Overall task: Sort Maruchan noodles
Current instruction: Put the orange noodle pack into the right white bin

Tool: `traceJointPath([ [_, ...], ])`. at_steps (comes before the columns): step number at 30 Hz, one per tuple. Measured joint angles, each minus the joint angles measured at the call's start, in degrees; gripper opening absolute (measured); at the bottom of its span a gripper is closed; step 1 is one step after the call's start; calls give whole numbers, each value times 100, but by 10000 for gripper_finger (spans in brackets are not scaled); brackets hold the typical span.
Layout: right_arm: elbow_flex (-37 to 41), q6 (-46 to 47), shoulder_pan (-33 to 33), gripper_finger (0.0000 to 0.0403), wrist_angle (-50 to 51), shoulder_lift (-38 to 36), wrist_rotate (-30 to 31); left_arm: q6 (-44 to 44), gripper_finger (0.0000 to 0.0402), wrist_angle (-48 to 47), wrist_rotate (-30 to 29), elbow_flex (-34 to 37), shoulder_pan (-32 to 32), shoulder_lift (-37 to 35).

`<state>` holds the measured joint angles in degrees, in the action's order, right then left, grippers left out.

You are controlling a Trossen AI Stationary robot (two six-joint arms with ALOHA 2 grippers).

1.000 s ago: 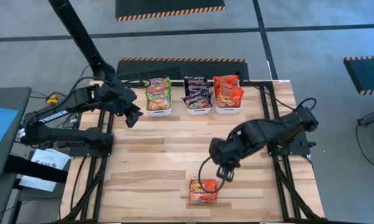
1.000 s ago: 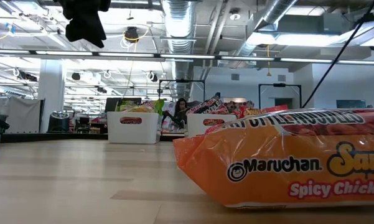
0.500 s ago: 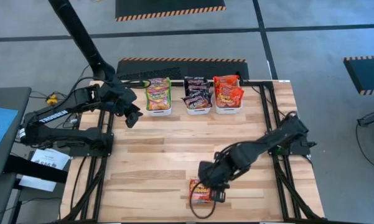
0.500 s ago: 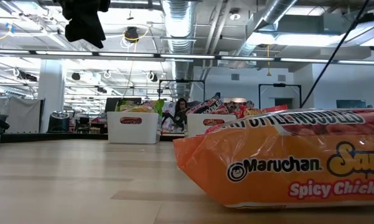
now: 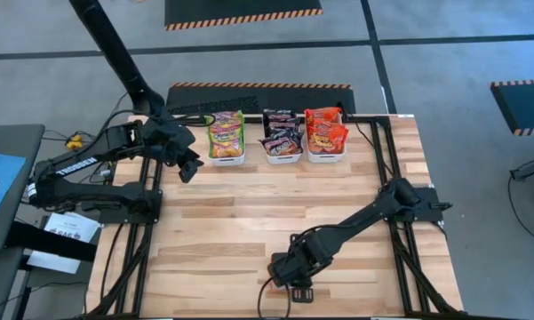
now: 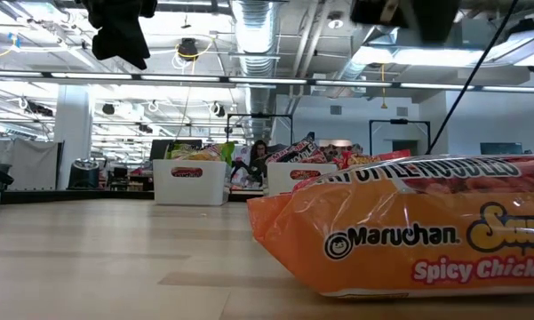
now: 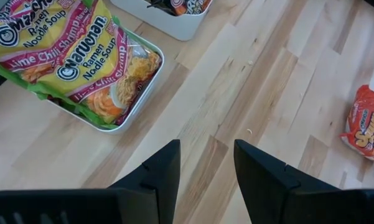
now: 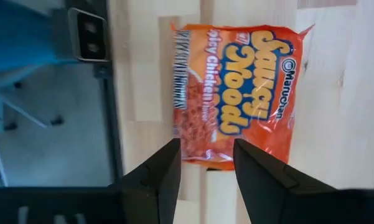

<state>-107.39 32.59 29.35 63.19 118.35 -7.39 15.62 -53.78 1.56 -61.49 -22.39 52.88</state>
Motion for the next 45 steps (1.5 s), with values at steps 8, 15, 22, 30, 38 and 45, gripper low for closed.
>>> traceJointPath([
  [8,0,-413,-117,171,-127,552,-8,-146,135,-166,-35,0,0,0],
  [15,0,-466,-255,171,-205,868,59,-166,135,-323,-72,0,0,0],
  [22,-10,-459,-356,171,-274,1076,-6,-166,135,-396,-72,0,0,0],
  [30,-35,-7,-475,144,-348,1330,-122,-168,135,-395,-72,0,1,0],
  [38,-37,295,-507,13,-397,1440,-381,-177,135,-430,-247,0,0,0],
  [45,-359,50,-547,5,-7,1369,-252,-181,135,-428,-376,0,0,0],
])
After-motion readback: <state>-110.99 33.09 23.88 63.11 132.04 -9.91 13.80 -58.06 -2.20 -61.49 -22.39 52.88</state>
